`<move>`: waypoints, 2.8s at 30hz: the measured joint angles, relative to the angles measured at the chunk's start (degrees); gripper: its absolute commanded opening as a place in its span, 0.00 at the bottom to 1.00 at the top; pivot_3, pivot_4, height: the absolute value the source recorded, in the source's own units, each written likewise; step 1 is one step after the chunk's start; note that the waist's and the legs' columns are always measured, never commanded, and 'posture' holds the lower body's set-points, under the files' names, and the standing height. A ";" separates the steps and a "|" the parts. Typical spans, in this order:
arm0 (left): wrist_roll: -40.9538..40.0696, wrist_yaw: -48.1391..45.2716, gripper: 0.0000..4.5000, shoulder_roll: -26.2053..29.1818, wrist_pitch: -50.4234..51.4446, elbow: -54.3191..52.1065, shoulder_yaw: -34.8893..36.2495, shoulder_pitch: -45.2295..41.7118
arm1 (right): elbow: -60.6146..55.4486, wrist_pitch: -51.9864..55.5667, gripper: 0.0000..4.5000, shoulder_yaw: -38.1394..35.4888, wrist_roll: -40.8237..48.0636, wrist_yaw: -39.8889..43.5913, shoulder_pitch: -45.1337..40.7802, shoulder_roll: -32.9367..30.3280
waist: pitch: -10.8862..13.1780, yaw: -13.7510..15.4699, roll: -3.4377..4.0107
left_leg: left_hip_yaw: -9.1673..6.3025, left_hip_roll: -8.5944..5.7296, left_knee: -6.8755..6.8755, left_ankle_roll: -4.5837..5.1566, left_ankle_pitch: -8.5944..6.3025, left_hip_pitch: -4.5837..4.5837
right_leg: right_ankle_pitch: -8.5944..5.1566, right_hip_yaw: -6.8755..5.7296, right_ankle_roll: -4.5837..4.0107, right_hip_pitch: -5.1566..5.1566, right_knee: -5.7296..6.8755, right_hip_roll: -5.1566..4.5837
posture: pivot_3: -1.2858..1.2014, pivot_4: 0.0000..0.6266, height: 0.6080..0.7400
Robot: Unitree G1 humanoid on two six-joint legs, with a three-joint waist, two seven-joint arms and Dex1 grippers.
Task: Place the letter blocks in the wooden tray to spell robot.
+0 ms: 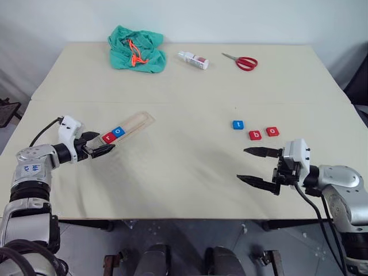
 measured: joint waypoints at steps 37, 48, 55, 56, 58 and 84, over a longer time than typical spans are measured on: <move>3.54 -13.67 0.76 -9.06 3.57 -23.53 -8.64 4.20 | -0.64 -0.37 1.00 -0.46 3.15 7.31 2.11 -4.51 | 0.03 0.10 -0.06 | -0.20 0.01 0.55 0.09 -0.05 -0.32 | 0.00 0.03 0.00 0.05 0.07 0.01 | 0.52 0.24 1.00; 3.98 -7.77 0.76 -14.48 12.47 -48.35 -17.38 12.79 | 1.95 -1.20 1.00 -0.54 3.08 8.48 1.36 -5.24 | 0.04 0.28 -0.08 | -0.33 -0.01 0.70 0.12 -0.07 -0.56 | 0.00 -0.02 0.00 -0.01 -0.01 0.01 | 0.52 0.24 1.00; 3.98 -5.42 0.76 -14.76 16.02 -53.88 -19.75 13.85 | 1.91 -1.21 1.00 -1.96 3.08 7.81 3.28 -5.29 | 0.05 0.30 -0.09 | -0.33 -0.02 0.75 0.13 -0.07 -0.59 | 0.00 -0.02 0.00 0.01 -0.04 0.02 | 0.52 0.24 1.00; 4.03 -5.18 0.76 -14.77 16.25 -53.89 -19.93 13.85 | 1.87 -1.21 1.00 -1.97 3.08 7.73 3.39 -5.41 | 0.05 0.29 -0.09 | -0.33 -0.01 0.75 0.13 -0.07 -0.59 | 0.00 -0.03 0.00 0.01 -0.03 0.02 | 0.52 0.24 1.00; 4.20 -4.68 0.76 -14.77 16.28 -53.94 -20.63 13.84 | 1.84 -1.21 1.00 -2.09 3.07 7.47 3.98 -5.55 | 0.05 0.29 -0.09 | -0.33 -0.01 0.74 0.13 -0.07 -0.59 | 0.00 -0.03 0.00 0.01 -0.04 0.02 | 0.52 0.24 1.00; -4.33 -4.65 0.99 -13.58 26.14 -61.76 -17.02 13.92 | -1.84 -0.50 1.00 -4.84 3.04 0.07 8.03 -5.40 | 0.05 0.28 -0.09 | -0.35 -0.01 0.75 0.13 -0.07 -0.60 | 0.00 -0.01 0.00 0.02 -0.05 0.01 | 0.52 0.24 1.00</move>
